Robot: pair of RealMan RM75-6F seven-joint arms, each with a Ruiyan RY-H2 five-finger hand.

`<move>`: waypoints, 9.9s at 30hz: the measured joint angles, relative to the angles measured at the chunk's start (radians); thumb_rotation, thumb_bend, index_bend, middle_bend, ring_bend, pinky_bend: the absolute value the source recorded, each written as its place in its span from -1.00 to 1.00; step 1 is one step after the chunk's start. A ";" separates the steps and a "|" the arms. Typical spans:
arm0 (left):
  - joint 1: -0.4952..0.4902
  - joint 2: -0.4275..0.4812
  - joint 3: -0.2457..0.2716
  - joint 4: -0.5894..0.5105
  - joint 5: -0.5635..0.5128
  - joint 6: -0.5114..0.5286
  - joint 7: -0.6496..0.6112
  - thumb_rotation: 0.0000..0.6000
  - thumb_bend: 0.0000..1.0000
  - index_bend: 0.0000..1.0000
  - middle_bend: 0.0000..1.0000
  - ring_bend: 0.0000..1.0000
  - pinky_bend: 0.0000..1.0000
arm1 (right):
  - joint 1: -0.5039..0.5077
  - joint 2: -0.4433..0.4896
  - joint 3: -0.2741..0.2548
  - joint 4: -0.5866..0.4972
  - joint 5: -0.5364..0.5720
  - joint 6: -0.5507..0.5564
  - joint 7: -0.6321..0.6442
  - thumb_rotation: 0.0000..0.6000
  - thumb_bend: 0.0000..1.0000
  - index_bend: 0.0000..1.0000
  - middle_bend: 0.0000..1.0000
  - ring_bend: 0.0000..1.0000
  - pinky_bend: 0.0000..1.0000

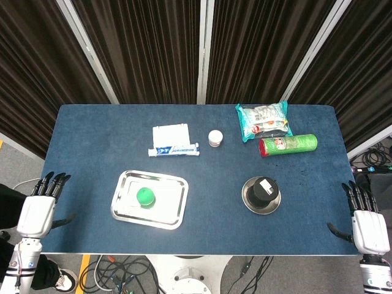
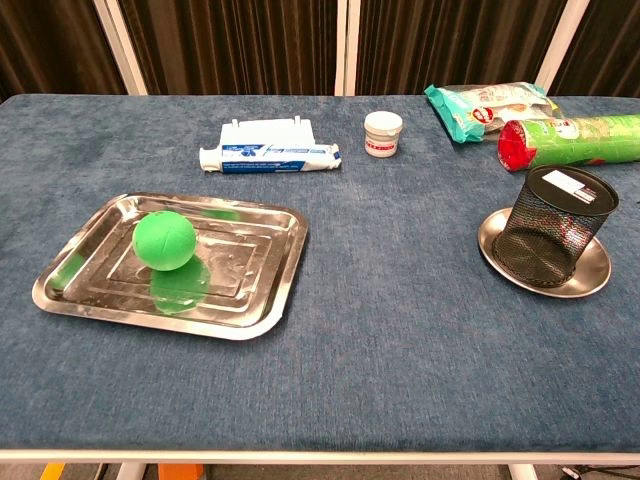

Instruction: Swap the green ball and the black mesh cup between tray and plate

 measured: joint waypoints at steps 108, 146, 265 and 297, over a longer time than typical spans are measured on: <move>-0.012 -0.017 0.030 0.073 0.037 -0.008 -0.091 1.00 -1.00 -0.75 -0.78 -0.94 -0.71 | 0.970 -0.446 0.208 0.259 0.500 -0.796 -0.360 1.00 -0.99 -1.00 -0.88 -1.00 -0.72; -0.269 -0.180 0.011 0.038 0.070 -0.351 0.002 1.00 -0.98 -0.73 -0.76 -0.93 -0.56 | 0.308 0.150 0.032 -0.159 0.046 -0.102 0.141 1.00 -1.00 -1.00 -0.99 -1.00 -0.86; -0.846 -0.443 -0.230 0.204 -0.169 -0.550 0.150 1.00 -0.84 -0.69 -0.70 -0.84 -0.37 | 0.142 0.123 0.140 0.050 0.079 -0.035 0.368 1.00 -1.00 -1.00 -1.00 -1.00 -0.86; -1.079 -0.502 -0.220 0.568 -0.325 -0.911 -0.042 1.00 -0.82 -0.43 -0.40 -0.51 0.10 | 0.159 0.102 0.140 0.080 0.102 -0.093 0.366 1.00 -1.00 -1.00 -1.00 -1.00 -0.85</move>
